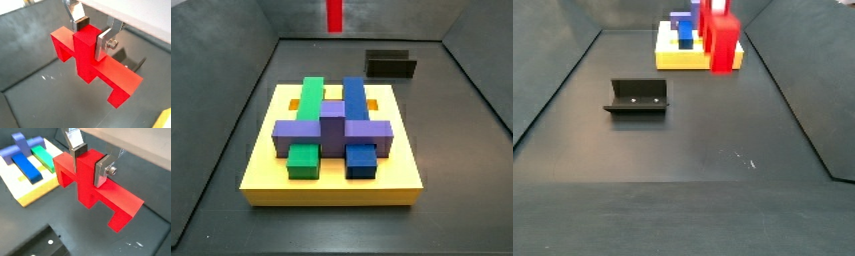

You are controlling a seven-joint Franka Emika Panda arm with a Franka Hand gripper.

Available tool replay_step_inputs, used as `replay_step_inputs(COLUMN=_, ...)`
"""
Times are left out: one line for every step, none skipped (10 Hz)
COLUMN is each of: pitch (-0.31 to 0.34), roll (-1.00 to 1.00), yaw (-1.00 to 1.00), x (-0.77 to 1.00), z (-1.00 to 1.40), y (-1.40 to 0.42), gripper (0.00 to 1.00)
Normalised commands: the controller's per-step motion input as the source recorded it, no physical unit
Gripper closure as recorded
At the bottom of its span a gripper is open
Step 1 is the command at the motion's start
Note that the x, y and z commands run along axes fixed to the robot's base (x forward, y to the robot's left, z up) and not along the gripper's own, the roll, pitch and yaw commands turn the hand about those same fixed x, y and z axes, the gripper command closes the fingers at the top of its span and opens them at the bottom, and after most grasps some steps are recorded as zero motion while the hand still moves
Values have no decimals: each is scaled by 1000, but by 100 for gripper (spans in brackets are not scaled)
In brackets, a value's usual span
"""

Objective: Pick up the red object. Move up. Move to above the board. Insert the red object.
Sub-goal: Move to above the board.

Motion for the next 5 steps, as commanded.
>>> replay_step_inputs(pitch=85, roll=4, yaw=-1, x=74, z=1400, y=7, gripper=100)
replay_step_inputs(pitch=110, roll=-1, yaw=-1, x=37, z=721, y=0, gripper=100)
replay_step_inputs(pitch=33, roll=3, yaw=1000, x=33, z=224, y=-1400, gripper=100)
replay_step_inputs(pitch=28, roll=2, yaw=1000, x=39, z=196, y=-1400, gripper=100)
replay_step_inputs(pitch=32, roll=10, yaw=1000, x=30, z=211, y=-1400, gripper=100)
